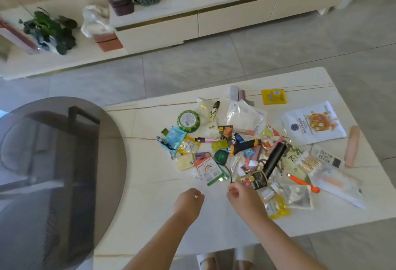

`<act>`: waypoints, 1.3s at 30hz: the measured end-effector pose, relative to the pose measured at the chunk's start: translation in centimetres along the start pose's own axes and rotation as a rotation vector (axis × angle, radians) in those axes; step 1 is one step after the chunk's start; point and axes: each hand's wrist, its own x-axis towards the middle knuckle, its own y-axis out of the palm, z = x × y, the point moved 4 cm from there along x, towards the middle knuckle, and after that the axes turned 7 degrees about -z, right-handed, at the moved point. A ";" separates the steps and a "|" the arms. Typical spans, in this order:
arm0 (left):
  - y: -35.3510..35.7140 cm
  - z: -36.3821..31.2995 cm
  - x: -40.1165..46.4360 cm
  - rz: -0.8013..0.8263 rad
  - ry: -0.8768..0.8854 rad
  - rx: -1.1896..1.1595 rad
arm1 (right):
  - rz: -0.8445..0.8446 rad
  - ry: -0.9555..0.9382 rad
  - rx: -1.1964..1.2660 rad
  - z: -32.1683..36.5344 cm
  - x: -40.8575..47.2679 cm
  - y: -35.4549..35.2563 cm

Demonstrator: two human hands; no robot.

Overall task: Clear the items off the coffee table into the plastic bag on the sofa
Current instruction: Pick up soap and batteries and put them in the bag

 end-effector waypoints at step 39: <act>3.2 7.1 21.5 -0.235 -0.090 0.243 | 0.079 -0.326 -0.292 0.9 17.7 15.9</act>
